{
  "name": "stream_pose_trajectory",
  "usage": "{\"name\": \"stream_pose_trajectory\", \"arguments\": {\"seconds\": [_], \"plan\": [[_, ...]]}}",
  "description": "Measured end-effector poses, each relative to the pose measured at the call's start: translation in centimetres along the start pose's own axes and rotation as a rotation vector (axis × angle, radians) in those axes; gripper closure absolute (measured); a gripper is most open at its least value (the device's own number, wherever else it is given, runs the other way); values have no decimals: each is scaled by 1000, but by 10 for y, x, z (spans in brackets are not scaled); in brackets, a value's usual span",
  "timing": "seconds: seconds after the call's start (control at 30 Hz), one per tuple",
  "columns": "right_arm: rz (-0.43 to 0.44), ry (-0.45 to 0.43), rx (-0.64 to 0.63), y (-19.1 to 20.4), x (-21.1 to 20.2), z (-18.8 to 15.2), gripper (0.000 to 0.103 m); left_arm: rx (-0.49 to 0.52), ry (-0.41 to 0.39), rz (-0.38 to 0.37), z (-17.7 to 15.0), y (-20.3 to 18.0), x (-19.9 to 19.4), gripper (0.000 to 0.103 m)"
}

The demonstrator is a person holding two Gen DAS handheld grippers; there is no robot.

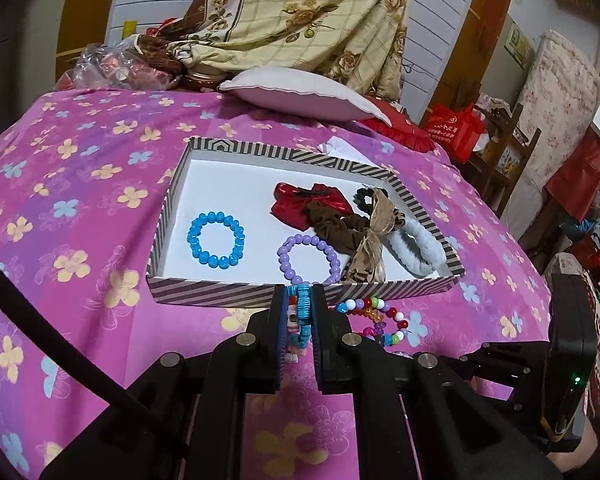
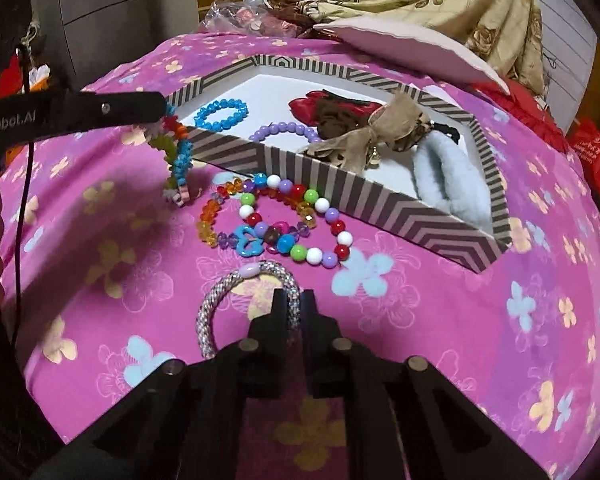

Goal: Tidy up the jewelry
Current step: 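Lower the turquoise bracelet into the box with the left tool while the right tool carries the silver bracelet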

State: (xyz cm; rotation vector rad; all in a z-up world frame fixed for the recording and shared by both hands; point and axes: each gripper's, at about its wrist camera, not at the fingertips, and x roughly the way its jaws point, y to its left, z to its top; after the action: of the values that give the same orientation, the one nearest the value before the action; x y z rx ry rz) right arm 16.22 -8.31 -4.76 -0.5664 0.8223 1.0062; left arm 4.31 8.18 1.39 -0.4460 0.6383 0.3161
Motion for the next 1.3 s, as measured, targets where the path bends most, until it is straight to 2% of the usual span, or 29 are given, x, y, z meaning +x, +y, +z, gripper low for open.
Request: {"name": "stream_pose_trajectory", "arguments": {"seconds": [0.2, 0.3, 0.83, 1.3], "plan": [[49, -154, 114, -20, -33, 7, 97, -21, -17, -12, 2, 3, -3, 103], [61, -195, 172, -31, -40, 8, 96, -18, -14, -9, 2, 3, -3, 103], [37, -224, 197, -29, -58, 13, 96, 26, -32, 2, 6, -23, -23, 103], [21, -254, 193, -24, -76, 18, 96, 34, -59, 5, 11, -29, -43, 103]]}}
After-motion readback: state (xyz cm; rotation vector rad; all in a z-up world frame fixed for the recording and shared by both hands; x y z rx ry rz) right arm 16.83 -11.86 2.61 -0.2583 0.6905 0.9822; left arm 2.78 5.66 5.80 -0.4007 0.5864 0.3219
